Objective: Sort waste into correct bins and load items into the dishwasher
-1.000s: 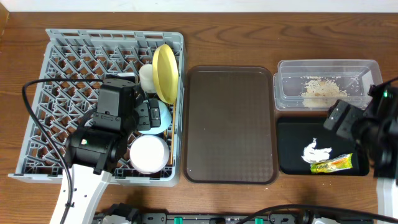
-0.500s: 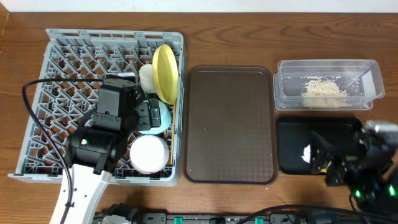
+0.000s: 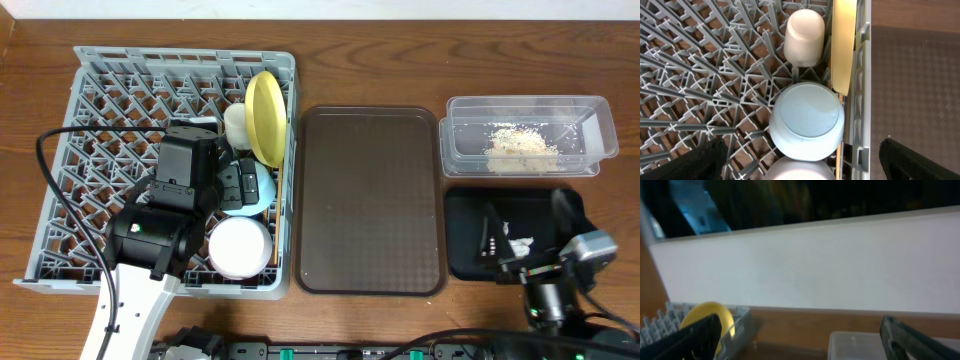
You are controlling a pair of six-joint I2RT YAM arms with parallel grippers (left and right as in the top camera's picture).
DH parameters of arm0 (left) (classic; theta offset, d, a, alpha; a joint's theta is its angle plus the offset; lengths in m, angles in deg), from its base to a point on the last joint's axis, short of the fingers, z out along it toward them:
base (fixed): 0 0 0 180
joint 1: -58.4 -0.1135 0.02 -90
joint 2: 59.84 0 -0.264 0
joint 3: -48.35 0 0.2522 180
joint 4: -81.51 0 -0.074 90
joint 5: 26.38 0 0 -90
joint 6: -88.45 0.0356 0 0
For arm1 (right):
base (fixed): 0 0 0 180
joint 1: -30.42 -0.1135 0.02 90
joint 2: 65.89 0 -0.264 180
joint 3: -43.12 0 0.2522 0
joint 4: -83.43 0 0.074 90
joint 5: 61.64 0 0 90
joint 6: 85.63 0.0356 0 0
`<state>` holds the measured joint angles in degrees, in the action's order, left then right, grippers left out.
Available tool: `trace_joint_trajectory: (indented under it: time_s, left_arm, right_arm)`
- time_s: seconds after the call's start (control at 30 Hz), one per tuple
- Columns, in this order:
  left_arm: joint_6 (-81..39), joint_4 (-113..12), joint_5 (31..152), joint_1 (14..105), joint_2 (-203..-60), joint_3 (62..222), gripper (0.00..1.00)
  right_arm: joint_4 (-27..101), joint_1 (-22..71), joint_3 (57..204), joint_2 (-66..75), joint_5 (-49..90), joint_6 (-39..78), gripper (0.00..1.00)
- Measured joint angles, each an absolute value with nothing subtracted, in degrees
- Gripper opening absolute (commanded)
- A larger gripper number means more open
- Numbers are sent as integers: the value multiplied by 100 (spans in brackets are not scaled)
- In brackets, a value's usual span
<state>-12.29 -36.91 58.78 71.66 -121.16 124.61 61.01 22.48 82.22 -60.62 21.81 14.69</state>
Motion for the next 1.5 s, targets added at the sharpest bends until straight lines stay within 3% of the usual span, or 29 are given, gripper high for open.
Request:
trace_joint_trajectory:
  time_s: [0.27,0.67,1.03,1.5]
  left_arm:
    - [-1229,-3691,5880,7168,-12118,12461,98]
    - [-1229,-3694,5878,7168,-12118,12461,98]
    - [-1229,-3696,5878,7168,-12121,12461,98]
    - [-1229,-3691,5880,7168,-12121,12461,99]
  right_arm:
    - [7535,2252,6682,-6494,1947,1452,99]
    - [7779,2252,5816,-6497,1930,1450,99]
    - [6660,2252,5726,-6518,1910,1450,99]
    - [6647,2252,5726,-6523,1914,1452,99]
